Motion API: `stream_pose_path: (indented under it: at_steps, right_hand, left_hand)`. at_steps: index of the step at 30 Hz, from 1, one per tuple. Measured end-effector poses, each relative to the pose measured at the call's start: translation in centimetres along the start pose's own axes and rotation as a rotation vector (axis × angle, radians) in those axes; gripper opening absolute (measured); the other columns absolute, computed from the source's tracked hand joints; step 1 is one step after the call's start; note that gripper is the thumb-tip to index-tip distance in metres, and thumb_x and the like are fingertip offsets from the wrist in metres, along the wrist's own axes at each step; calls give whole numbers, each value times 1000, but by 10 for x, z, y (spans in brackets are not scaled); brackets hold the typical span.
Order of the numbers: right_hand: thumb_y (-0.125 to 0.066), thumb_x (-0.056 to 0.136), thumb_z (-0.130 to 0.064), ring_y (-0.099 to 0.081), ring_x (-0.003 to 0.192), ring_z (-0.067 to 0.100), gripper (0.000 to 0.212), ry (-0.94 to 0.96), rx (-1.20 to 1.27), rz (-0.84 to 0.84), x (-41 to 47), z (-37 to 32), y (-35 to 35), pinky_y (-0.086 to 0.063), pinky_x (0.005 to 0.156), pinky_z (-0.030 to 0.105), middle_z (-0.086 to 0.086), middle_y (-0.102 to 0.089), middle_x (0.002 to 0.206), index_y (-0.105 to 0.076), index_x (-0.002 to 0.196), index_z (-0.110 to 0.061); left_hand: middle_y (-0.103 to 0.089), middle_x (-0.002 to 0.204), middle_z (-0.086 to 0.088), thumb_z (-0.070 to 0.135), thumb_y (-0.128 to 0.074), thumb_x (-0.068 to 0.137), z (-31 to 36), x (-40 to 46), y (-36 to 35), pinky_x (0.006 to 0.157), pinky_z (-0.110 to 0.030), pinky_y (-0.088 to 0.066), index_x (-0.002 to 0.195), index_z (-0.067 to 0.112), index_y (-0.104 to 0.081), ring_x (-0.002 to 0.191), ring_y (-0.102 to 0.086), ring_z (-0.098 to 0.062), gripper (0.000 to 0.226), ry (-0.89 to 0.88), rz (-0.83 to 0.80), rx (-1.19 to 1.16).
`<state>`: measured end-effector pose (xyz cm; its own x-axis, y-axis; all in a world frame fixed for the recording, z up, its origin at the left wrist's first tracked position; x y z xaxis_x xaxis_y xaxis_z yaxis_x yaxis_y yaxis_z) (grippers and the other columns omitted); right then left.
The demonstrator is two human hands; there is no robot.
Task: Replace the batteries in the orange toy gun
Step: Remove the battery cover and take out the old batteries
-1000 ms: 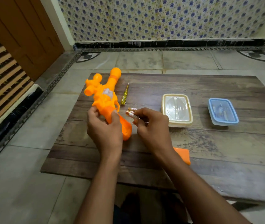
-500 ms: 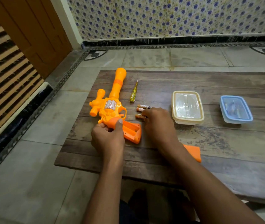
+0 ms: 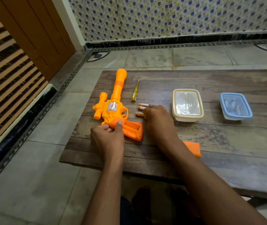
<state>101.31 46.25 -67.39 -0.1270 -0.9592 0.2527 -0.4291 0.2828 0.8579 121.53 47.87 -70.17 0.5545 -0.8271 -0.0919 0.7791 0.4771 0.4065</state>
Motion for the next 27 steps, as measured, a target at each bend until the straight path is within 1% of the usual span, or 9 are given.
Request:
stream_pose_path:
  at_steps: [2, 4, 7, 10, 12, 15, 18, 22, 27]
  right_hand:
    - [-59, 85, 4, -61, 100, 41, 26, -1, 23, 52, 0, 4, 7, -41, 68, 36, 18, -70, 103, -74, 105, -5]
    - [-63, 78, 10, -63, 94, 40, 30, -10, 62, 93, -3, 9, 16, -53, 68, 42, 16, -71, 95, -75, 100, -6]
    - [-69, 78, 10, -66, 89, 36, 23, -12, 109, 215, -12, 18, 39, -57, 68, 46, 14, -72, 92, -75, 95, -5]
    - [-73, 83, 1, -65, 93, 35, 12, -24, 103, 360, -20, 31, 67, -55, 72, 41, 14, -71, 96, -75, 95, -3]
    - [-76, 81, -5, -63, 100, 38, 13, -48, 48, 441, -24, 43, 82, -54, 79, 44, 15, -71, 102, -75, 95, -4]
    - [-81, 80, -28, -51, 130, 42, 31, -210, -81, 340, -22, 73, 81, -46, 97, 58, 16, -62, 136, -77, 107, -14]
    - [-76, 82, -52, -34, 148, 36, 52, -374, -63, 125, -21, 101, 69, -35, 113, 58, 14, -38, 161, -73, 124, -21]
    - [-82, 76, -57, -44, 143, 26, 76, -392, 62, 69, -19, 108, 71, -35, 116, 33, 14, -36, 162, -66, 136, -14]
    - [-82, 71, -49, -63, 117, 26, 68, -362, 91, 158, -19, 98, 83, -49, 95, 30, 14, -65, 130, -73, 123, -6]
  left_hand:
    - [-70, 106, -6, 28, -86, 84, 13, -2, 6, 68, -18, -43, 111, 8, -67, 92, -66, -15, 38, -93, 50, 5]
    - [-70, 107, -7, 23, -83, 87, 31, -7, 7, 67, -15, -48, 106, 13, -64, 87, -67, -13, 28, -237, 67, -50]
    - [-71, 101, -5, 18, -80, 90, 52, -22, -5, 74, -27, -60, 101, 16, -65, 88, -70, -13, 18, -431, 18, -96]
    - [-72, 95, 0, 14, -76, 94, 65, -38, -30, 72, -11, -54, 101, 10, -69, 85, -69, -1, 11, -520, -109, -132]
    - [-72, 91, 2, 9, -74, 95, 73, -44, -46, 70, -6, -49, 100, 7, -70, 81, -67, 6, 7, -562, -176, -157]
    - [-73, 89, 3, 11, -73, 96, 77, -50, -71, 69, -8, -50, 100, 9, -72, 81, -70, -1, 5, -582, -255, -170]
    - [-72, 89, 7, 14, -73, 96, 78, -58, -90, 69, -8, -51, 101, 11, -72, 80, -71, -2, 6, -598, -331, -177]
    - [-72, 90, 10, 17, -72, 97, 78, -65, -104, 68, -14, -54, 102, 17, -71, 81, -71, -2, 4, -608, -400, -166]
    - [-76, 94, 3, 20, -69, 98, 70, -63, -110, 80, -41, -64, 101, 20, -71, 87, -76, -13, 4, -562, -449, -198]
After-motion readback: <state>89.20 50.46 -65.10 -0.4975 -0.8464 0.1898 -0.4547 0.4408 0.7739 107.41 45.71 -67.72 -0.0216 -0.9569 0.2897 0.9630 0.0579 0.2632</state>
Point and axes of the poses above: each hand's wrist, its own x-axis towards the middle knuckle, its own y-axis out of the back of the hand, z = x × y, the point moved 9 cm from there along x, towards the middle knuckle
